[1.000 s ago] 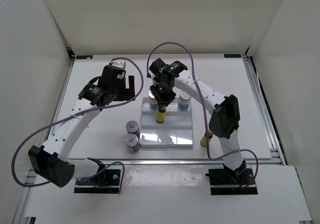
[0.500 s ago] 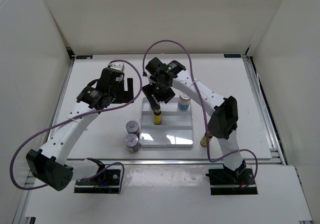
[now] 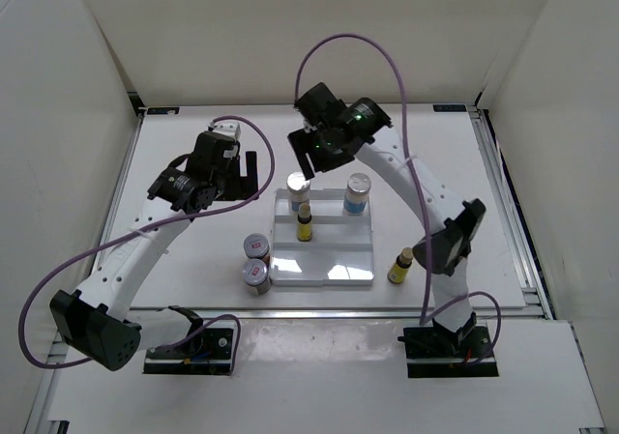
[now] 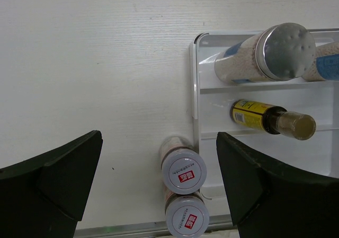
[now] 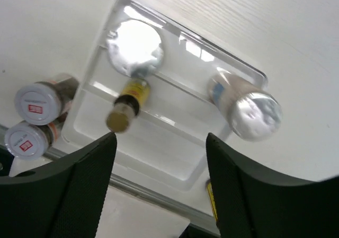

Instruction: Organize the condiment bottles

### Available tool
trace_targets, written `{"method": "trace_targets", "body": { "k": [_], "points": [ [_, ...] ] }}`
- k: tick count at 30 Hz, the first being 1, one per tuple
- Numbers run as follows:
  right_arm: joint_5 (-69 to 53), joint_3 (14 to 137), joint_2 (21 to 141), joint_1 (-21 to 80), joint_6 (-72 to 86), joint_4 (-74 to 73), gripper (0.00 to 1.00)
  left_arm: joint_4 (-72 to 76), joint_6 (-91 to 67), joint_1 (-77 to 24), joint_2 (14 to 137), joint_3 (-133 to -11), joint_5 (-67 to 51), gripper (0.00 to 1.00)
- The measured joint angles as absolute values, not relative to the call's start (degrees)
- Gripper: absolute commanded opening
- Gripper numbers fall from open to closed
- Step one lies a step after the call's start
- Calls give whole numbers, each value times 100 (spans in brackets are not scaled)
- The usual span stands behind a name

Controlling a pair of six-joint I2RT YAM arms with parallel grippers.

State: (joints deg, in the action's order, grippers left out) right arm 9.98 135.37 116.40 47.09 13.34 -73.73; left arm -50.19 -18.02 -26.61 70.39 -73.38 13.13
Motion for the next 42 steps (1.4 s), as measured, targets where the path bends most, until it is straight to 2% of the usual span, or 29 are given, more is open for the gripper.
{"method": "trace_targets", "body": {
  "k": [5,11,16,23,27,42],
  "points": [
    [1577,12143,10250,4252,2095,-7474,60,-5022,-1813,-2661,7028,-7244,1313,100],
    [1542,10057,8580,3815,2733,-7649,59,-5015,-1892,-2661,7019,-7135,1313,100],
    [1118,8764,7915,3837,3157,-7714,53,-5024,-1964,-2661,7017,-7059,1308,100],
    [685,7540,7581,3830,3479,-7684,53,-5022,-2001,-2661,7017,-7041,1306,100],
    [572,7148,7535,3778,3559,-7706,53,-5022,-2001,-2661,7017,-7017,1304,100],
    [534,6976,7334,3472,3557,-7673,53,-5017,-2003,-2661,6987,-6930,1306,100]
  ]
}}
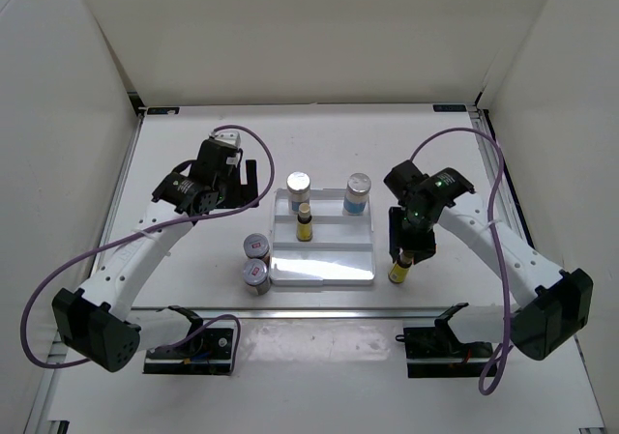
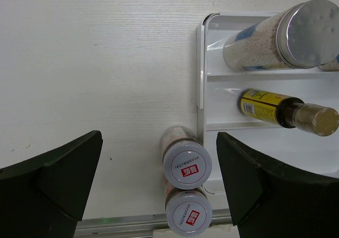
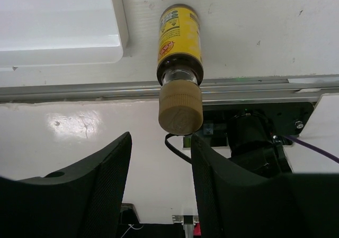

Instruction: Organize the condiment bottles

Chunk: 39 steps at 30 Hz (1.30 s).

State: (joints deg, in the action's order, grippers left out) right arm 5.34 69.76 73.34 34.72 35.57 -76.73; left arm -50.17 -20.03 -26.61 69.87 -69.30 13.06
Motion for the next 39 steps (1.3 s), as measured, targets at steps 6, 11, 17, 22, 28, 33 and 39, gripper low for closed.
{"method": "trace_targets", "body": {
  "k": [6,11,17,22,28,33,39],
  "points": [
    [513,6945,7330,3461,3562,-7662,53,-5017,-2003,-2661,6980,-6882,1306,100],
    [513,6794,7297,3461,3562,-7658,53,-5017,-2003,-2661,6976,-6882,1306,100],
    [491,6683,7297,3461,3562,-7655,53,-5015,-1999,-2661,6936,-6871,1308,100],
    [495,6683,7319,3409,3559,-7655,53,-5017,-1999,-2661,6930,-6812,1308,100],
    [497,6683,7636,3245,3514,-7655,48,-5017,-1999,-2661,6930,-6807,1310,100],
    [539,6687,7911,3120,3363,-7653,34,-5015,-1994,-2661,6930,-6807,1310,100],
    [537,6742,7975,3074,3269,-7647,4,-5017,-1988,-2661,6930,-6807,1317,100]
  ]
}}
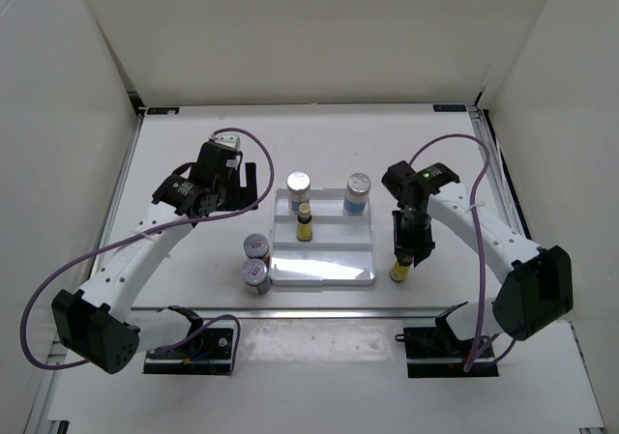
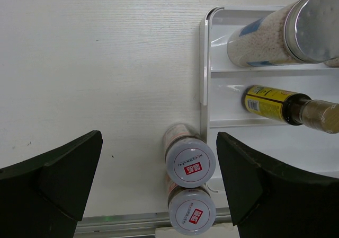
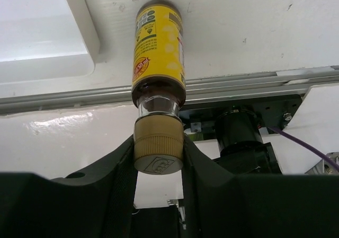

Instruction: Organize the condiment bottles

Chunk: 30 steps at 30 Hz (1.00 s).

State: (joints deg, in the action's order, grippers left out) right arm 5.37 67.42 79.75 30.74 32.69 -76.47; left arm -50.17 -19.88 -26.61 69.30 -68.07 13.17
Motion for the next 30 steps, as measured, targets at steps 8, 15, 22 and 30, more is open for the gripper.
{"method": "trace_targets", "body": {
  "k": [8,15,22,30],
  "points": [
    [720,7749,8084,3074,3173,-7728,0,-5015,-1975,-2661,6930,-6807,1334,100],
    [832,9415,8401,3074,2875,-7653,0,-5013,-1981,-2661,6888,-6753,1367,100],
    [733,10232,9238,3369,2659,-7708,0,-5017,-1981,-2661,6851,-6709,1389,100],
    [613,10283,9920,3632,2512,-7658,0,-5017,-1955,-2661,6803,-6709,1481,100]
  ]
}}
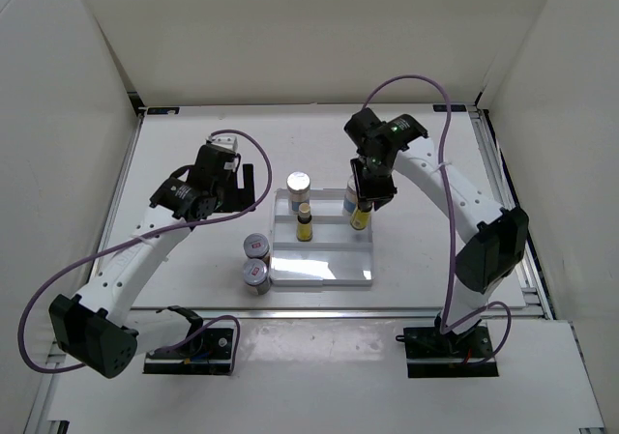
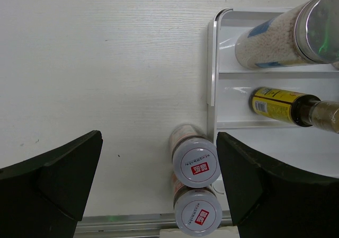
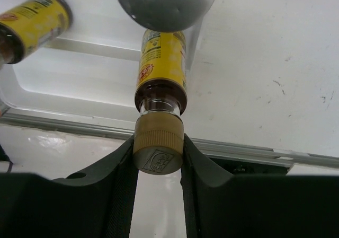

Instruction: Organize the condiment bottles

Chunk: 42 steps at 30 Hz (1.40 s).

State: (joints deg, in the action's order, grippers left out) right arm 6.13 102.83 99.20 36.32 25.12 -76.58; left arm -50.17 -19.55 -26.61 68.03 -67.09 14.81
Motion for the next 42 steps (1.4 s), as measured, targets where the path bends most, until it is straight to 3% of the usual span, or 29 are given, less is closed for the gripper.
{"method": "trace_targets", "body": {
  "k": [7,11,13,15,19,21,35,42],
  "points": [
    [582,9480,10029,3640,2445,-7638,0,-5015,-1946,-2661,6764,-6676,1535,100],
    [495,9225,10193,3660,2373,-7612,4,-5013,-1953,-2661,6757,-6606,1557,100],
    [484,9223,10202,3664,2355,-7629,11,-5015,-1953,-2661,6755,-6571,1564,100],
    [489,9223,10202,3667,2340,-7627,25,-5015,-1953,-2661,6742,-6539,1566,100],
    [541,9220,10206,3667,2327,-7642,88,-5017,-1949,-2661,6726,-6495,1566,100],
    [637,9236,10213,3667,2235,-7649,98,-5017,-1946,-2661,6724,-6490,1566,100],
    [1763,11229,9992,3715,2775,-7601,100,-5070,-2080,-2668,6495,-6023,1398,100],
    [1643,11168,8237,3756,3146,-7476,100,-5072,-2458,-2438,6241,-5511,572,100]
  ]
}}
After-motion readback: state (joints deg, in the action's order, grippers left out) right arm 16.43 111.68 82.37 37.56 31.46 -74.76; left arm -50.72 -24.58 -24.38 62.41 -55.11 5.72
